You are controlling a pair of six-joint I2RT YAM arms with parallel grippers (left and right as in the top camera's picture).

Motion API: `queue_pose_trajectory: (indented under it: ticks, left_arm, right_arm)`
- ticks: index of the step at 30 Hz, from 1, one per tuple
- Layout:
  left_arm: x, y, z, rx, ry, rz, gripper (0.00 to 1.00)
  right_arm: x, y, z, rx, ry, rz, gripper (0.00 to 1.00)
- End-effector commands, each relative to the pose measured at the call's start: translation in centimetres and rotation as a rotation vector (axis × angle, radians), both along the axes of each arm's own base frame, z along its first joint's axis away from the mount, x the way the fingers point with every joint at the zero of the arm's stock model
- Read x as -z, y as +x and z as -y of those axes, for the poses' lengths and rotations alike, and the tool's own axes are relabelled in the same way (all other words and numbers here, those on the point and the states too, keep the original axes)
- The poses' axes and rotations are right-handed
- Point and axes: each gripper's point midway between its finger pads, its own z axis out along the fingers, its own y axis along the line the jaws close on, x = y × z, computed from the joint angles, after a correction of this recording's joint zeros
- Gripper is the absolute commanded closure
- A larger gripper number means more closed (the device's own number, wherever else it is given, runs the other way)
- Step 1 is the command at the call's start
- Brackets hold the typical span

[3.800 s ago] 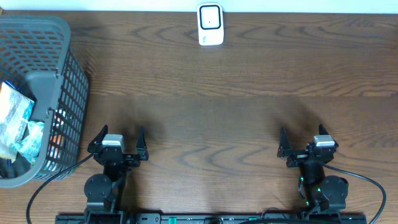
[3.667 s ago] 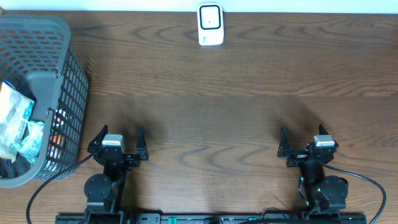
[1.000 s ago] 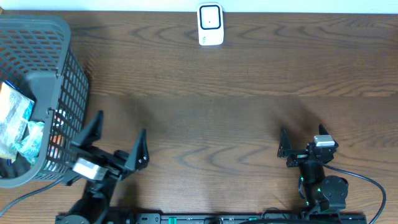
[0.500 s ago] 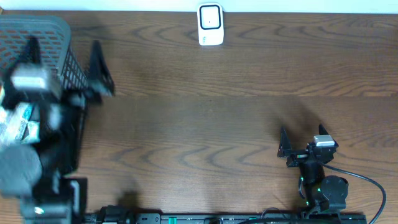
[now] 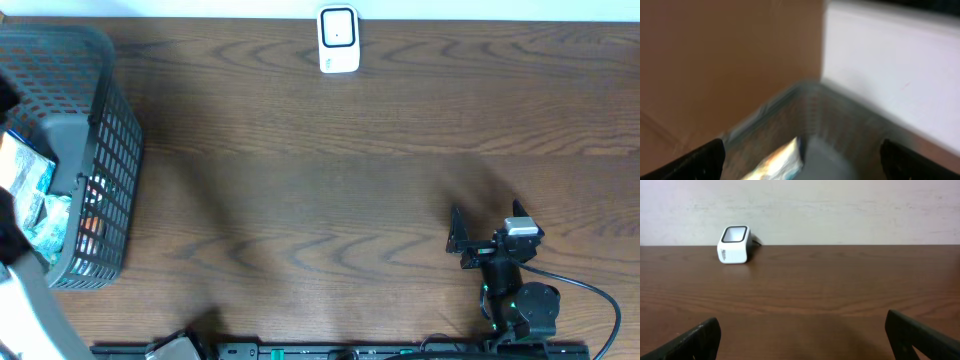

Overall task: Scan the item barcode
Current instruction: 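Reach the left gripper up and into the grey basket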

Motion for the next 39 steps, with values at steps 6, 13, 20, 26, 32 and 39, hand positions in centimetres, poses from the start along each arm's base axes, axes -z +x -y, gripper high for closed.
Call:
queue_pose_trajectory:
  ticks: [6, 13, 20, 26, 32, 39]
  left_arm:
    - [4.8, -0.6, -3.7, -0.068, -0.133, -0.109, 0.02]
    - [9.4, -1.0, -5.5, -0.014, -0.012, -0.414, 0.02]
    - [13.8, -1.1, -7.1, -0.025, 0.01, -0.567, 0.02]
    - [17.8, -0.3, -7.8, 0.079, 0.018, -0.74, 0.02]
    - [21.9, 0.9, -8.7, 0.134, -0.027, -0.848, 0.02]
    - [26.0, 1.7, -9.5, 0.22, -0.046, -0.969, 0.02]
  right_arm:
    - [0.1, 0.0, 0.3, 0.015, 0.013, -0.002, 0.01]
    - [0.1, 0.0, 0.3, 0.015, 0.013, -0.002, 0.01]
    - [0.1, 0.0, 0.3, 0.015, 0.013, -0.002, 0.01]
    - [0.1, 0.0, 0.3, 0.015, 0.013, -0.002, 0.01]
    - [0.1, 0.0, 0.3, 0.015, 0.013, -0.002, 0.01]
    - [0.1, 0.0, 0.3, 0.015, 0.013, -0.002, 0.01]
